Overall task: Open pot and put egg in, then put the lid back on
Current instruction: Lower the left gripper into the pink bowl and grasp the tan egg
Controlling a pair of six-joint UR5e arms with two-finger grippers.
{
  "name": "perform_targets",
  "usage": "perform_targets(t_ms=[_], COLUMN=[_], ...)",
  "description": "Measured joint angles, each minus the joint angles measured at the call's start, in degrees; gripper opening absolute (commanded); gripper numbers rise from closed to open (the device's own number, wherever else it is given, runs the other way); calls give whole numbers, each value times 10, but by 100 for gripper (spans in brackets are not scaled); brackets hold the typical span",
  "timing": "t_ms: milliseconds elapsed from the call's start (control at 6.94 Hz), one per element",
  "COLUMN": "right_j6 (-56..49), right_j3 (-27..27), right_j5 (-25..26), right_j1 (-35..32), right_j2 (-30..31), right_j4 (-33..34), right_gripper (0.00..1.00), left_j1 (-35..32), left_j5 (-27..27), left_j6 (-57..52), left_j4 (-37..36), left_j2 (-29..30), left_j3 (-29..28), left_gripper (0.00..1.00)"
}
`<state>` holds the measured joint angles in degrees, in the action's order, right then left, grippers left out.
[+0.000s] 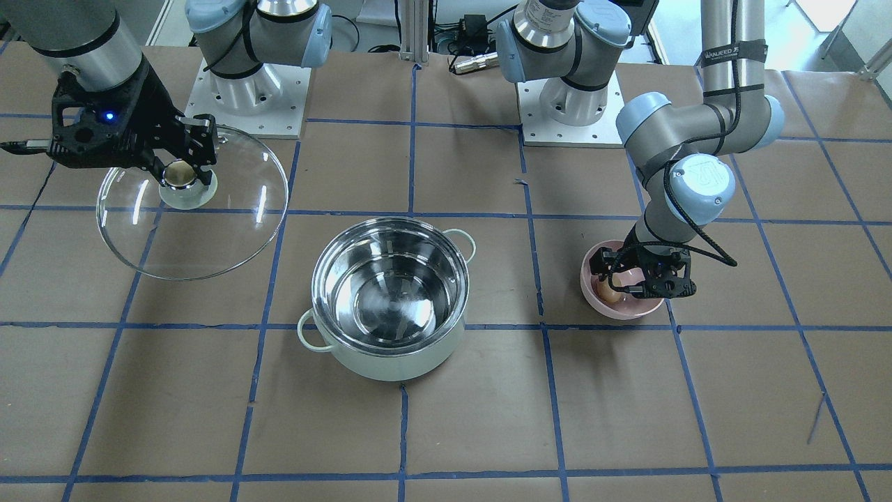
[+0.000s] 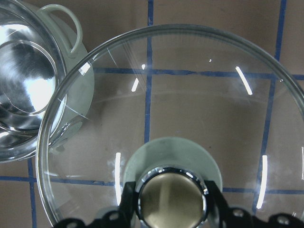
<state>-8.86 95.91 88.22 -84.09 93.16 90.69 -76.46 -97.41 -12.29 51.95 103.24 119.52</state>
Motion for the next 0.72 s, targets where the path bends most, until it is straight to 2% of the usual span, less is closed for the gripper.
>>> perform_targets(t_ms=[720], right_j6=[-3], right_j3=[10], right_j5=[0], right_j1=[0], right_j2=[7], right_j4=[0], right_gripper=[22], left_j1=[0], left_j5=[0], left_j6=[1], left_j4=[3], left_j2=[2], left_j3=[0], left_gripper=[96])
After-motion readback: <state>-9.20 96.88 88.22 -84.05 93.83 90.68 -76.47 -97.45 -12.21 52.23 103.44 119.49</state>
